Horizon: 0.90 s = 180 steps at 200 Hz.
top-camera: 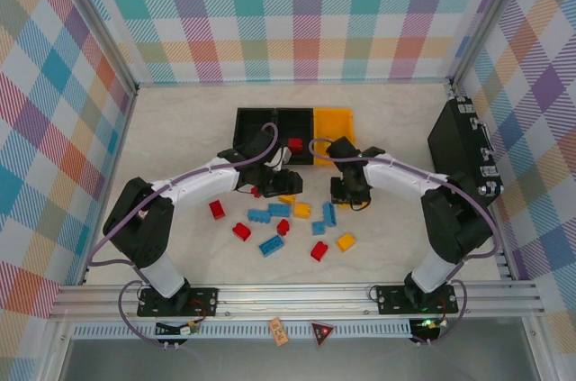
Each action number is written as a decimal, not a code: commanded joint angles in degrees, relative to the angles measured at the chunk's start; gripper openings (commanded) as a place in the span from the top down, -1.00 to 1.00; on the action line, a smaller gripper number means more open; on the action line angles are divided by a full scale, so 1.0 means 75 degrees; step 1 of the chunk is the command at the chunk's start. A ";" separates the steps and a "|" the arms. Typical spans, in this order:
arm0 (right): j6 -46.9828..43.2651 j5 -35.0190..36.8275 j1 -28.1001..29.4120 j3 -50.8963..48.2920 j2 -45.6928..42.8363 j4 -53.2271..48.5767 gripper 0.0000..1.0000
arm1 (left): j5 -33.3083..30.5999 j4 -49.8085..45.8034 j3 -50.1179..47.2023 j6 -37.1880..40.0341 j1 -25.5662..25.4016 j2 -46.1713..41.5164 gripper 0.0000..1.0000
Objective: Sort the legos into containers by color
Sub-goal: Pick up the lego from the center of the table, then place the lego in the container.
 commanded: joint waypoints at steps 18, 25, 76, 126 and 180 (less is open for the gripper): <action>-0.0610 0.0116 -0.0256 0.1374 0.0241 -0.0297 0.43 | -0.0219 0.0225 -0.0113 -0.0233 -0.0095 -0.0474 -0.05; -0.0690 0.0131 -0.0321 0.1649 0.0406 -0.0325 0.42 | -0.0236 0.0245 -0.0135 -0.0274 -0.0101 -0.0510 -0.05; -0.1001 0.0354 -0.0874 0.3839 0.1818 -0.0825 0.40 | -0.0374 0.0282 -0.0369 -0.0476 -0.0101 -0.0754 -0.05; -0.1107 0.0839 -0.1106 0.5310 0.3019 -0.1444 0.38 | -0.0424 0.0321 -0.0454 -0.0486 -0.0101 -0.0930 -0.05; -0.1134 0.1292 -0.1100 0.5831 0.3693 -0.1690 0.34 | -0.0407 0.0372 -0.0511 -0.0511 -0.0106 -0.0933 -0.05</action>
